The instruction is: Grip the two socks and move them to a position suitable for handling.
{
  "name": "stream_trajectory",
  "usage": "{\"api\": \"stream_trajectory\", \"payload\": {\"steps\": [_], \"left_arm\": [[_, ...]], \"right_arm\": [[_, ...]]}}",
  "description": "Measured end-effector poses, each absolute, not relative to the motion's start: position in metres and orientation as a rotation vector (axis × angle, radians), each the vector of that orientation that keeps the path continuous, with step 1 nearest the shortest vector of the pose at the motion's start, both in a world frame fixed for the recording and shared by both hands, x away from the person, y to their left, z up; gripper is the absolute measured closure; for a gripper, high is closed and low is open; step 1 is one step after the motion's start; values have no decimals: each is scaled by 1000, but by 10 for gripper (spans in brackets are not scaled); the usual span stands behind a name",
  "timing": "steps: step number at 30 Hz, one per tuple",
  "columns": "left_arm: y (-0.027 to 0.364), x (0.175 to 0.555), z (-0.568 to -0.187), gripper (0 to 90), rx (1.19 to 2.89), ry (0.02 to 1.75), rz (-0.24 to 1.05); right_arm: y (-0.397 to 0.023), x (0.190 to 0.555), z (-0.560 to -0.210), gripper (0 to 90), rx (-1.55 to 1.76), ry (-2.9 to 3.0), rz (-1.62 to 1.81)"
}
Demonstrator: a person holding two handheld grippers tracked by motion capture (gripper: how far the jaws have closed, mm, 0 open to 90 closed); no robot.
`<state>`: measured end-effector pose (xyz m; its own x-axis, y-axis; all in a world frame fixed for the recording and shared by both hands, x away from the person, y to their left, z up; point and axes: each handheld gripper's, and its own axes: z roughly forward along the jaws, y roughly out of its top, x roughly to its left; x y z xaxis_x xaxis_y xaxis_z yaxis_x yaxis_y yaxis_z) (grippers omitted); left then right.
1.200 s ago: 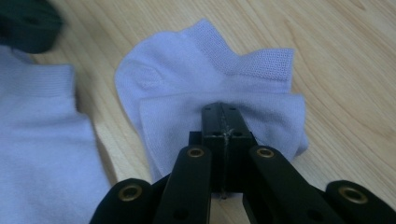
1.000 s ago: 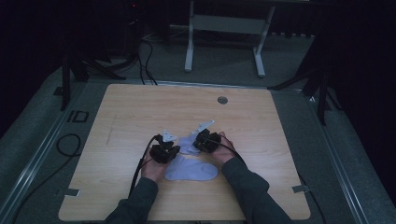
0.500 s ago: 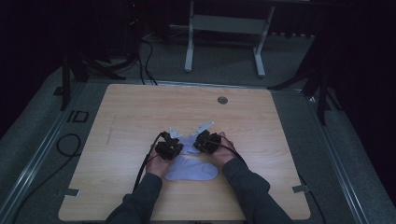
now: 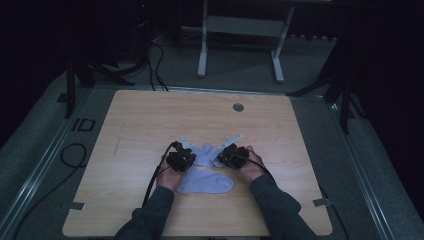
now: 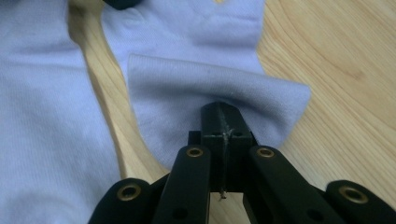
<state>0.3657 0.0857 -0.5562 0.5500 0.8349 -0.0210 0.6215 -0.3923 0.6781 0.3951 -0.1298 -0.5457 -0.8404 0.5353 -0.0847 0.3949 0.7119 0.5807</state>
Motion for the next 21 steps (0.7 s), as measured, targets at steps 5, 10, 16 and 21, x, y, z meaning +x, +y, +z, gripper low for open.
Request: {"api": "stream_trajectory", "payload": {"steps": [5, 10, 16, 21], "left_arm": [[87, 366, -557, 900, 2123, 1174, 412], [88, 365, -558, 900, 2115, 1167, 415], [89, 365, -558, 899, 2113, 1160, 414], [91, 366, -559, 899, 2101, 1161, 396]], "right_arm": [[-134, 396, -546, 898, 756, 2673, 837], [-136, 397, -547, 897, 783, 2671, 860], [-139, 397, -546, 892, 798, 2671, 857], [-144, 397, -546, 890, 814, 2664, 860]]}}
